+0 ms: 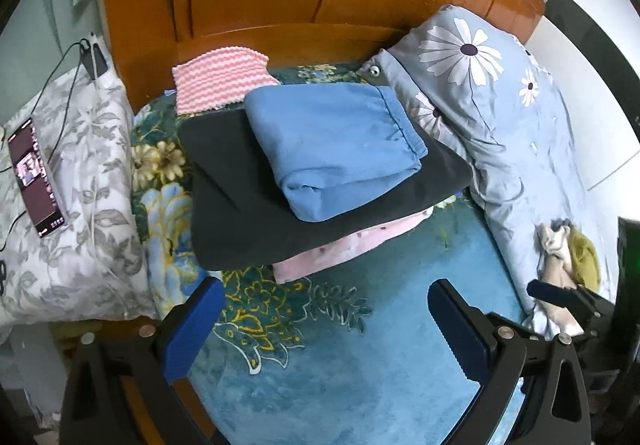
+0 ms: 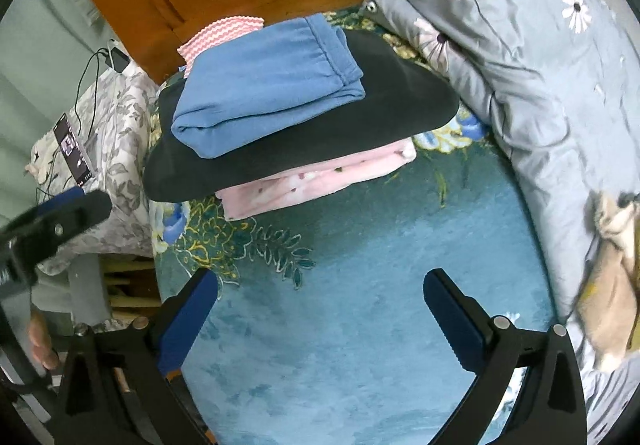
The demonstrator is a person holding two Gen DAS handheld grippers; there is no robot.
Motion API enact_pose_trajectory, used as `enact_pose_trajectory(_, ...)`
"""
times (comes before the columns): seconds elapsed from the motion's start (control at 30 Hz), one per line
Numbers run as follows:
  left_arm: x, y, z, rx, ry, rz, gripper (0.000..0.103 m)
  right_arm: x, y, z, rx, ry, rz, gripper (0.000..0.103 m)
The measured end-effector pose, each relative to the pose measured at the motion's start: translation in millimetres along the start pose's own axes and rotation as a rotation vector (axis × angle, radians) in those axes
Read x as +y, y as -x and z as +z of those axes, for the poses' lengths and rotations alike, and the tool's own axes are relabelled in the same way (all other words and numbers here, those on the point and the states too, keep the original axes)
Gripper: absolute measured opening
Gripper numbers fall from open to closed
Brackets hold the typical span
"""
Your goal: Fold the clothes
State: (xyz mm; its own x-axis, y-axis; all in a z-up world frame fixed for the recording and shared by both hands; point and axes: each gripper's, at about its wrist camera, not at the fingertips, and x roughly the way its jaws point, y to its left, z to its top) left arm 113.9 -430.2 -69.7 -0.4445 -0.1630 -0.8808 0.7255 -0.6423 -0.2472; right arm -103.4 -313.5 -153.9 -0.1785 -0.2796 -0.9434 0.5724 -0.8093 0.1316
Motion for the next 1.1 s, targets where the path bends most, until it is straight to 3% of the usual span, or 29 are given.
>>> enact_pose_trajectory(0.2,-8.0,11.2,3.6,-0.025,-0.019,-0.068,0.103,5.9,15.4,-5.0,-0.063,0.032,-0.045,0.103)
enact_pose_trajectory(0.53,-18.4,8.6,-0.1,-0.034,-0.013,0.069,0.103,16.1,27.7,-7.0,-0.136,0.089,-0.107,0.103)
enact_pose_trajectory(0.63,-19.5,-0.6,-5.6,-0.003,-0.024,0.080,0.103,17.2,26.5,-7.7,-0.144,0.097,-0.114,0.103)
enact_pose_trajectory(0.77,-21.2,-3.2,-8.9,-0.037,-0.036,0.075,0.103,17.9,23.3,-7.5,-0.146,0.116,-0.127,0.103)
enact_pose_trajectory(1.1,-7.8,-32.0,1.5,-0.022,0.014,0.134,0.103,11.1,-1.5,0.5,-0.100,0.131,-0.131,0.103)
